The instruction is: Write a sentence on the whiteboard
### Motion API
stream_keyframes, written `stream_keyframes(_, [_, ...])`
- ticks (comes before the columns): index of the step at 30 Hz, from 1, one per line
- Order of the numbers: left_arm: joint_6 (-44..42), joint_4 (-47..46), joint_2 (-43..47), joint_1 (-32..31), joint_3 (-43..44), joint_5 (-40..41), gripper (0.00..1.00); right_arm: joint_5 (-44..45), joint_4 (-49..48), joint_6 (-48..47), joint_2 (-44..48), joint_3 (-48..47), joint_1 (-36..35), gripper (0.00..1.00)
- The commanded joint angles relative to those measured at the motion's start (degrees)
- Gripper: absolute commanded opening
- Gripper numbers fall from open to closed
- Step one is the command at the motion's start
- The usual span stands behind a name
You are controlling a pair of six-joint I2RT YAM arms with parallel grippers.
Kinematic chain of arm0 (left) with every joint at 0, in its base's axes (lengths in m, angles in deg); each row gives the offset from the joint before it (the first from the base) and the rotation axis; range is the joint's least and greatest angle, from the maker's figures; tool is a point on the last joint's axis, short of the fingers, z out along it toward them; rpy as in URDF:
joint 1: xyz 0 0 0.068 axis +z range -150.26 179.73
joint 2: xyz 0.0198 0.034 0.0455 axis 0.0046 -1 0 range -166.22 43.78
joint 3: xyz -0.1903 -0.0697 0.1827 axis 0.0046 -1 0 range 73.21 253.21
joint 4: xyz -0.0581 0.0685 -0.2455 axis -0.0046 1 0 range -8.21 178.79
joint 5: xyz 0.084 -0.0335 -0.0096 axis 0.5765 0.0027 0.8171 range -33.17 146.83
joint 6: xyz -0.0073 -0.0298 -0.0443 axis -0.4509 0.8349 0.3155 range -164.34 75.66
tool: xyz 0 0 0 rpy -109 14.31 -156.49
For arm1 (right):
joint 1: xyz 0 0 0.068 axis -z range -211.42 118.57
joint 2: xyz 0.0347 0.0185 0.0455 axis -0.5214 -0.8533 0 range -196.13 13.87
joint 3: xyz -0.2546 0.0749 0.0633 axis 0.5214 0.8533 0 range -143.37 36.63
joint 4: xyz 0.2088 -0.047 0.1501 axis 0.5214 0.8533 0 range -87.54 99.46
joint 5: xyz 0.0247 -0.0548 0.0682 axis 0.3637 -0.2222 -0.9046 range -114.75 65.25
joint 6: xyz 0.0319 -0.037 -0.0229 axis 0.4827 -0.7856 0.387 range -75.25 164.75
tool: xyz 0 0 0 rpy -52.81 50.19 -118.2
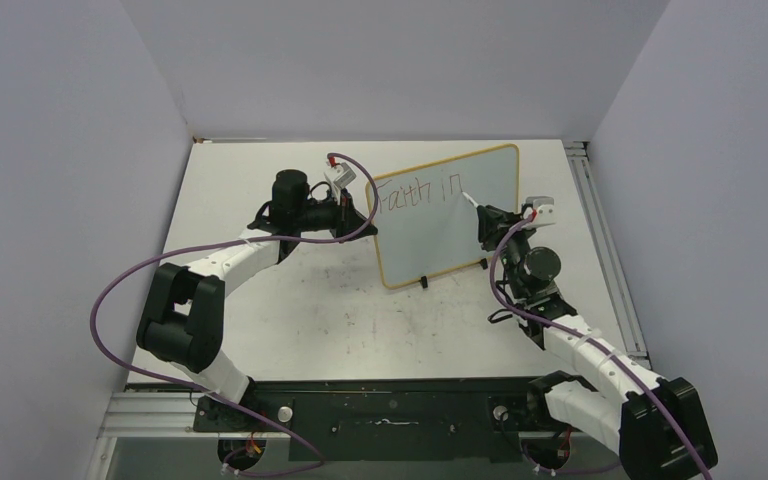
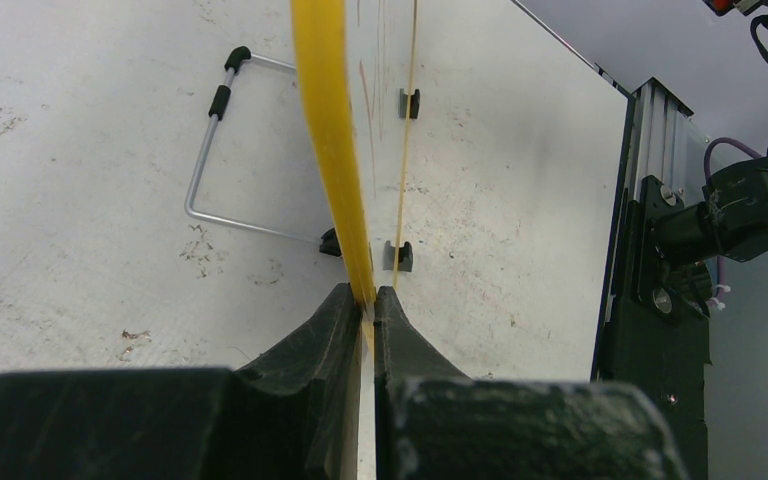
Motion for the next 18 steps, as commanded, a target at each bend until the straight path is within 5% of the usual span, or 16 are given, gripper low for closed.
stream_keyframes(1, [-0.51,0.08,0.14,0.05,2.28,-1.53,0.0,0.91,0.35,0.31,1.72,1.44,0.47,0.05])
stream_keyframes(18, [-0.86,0.68,-0.04,0.03,2.7,-1.53,0.0,3.88,7.67,-3.23,9.15,-5.4,0.63,0.05])
